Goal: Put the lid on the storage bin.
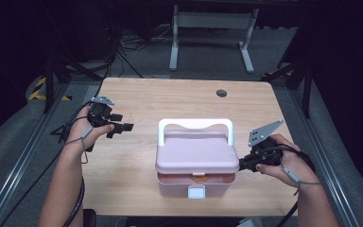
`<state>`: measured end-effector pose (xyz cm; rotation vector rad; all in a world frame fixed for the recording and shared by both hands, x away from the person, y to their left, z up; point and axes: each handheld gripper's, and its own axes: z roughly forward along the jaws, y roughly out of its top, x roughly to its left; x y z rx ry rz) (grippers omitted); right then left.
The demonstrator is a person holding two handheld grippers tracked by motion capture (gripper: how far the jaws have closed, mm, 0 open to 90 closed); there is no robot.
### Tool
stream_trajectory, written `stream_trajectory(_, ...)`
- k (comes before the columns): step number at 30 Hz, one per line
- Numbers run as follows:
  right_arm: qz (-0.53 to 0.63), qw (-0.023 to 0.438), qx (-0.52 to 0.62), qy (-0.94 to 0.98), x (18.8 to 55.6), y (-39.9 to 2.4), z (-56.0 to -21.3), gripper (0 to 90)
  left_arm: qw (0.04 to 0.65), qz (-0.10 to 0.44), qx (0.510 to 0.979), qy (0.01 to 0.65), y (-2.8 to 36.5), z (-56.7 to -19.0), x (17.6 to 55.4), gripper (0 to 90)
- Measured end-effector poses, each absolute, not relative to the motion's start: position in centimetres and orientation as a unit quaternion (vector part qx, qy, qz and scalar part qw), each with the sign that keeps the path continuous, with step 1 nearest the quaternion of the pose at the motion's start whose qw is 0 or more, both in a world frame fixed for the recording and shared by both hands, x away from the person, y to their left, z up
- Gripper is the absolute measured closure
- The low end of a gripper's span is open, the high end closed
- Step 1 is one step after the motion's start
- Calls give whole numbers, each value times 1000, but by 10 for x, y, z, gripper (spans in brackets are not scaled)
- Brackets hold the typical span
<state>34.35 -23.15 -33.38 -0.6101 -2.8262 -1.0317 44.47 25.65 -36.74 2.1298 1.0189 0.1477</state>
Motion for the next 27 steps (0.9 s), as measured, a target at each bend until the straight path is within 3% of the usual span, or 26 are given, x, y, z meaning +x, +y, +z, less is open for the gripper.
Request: stream_trajectory(27,-294,52,-184,-937,341,-234,-339,864,370,48,836,402,258,-376,450,309)
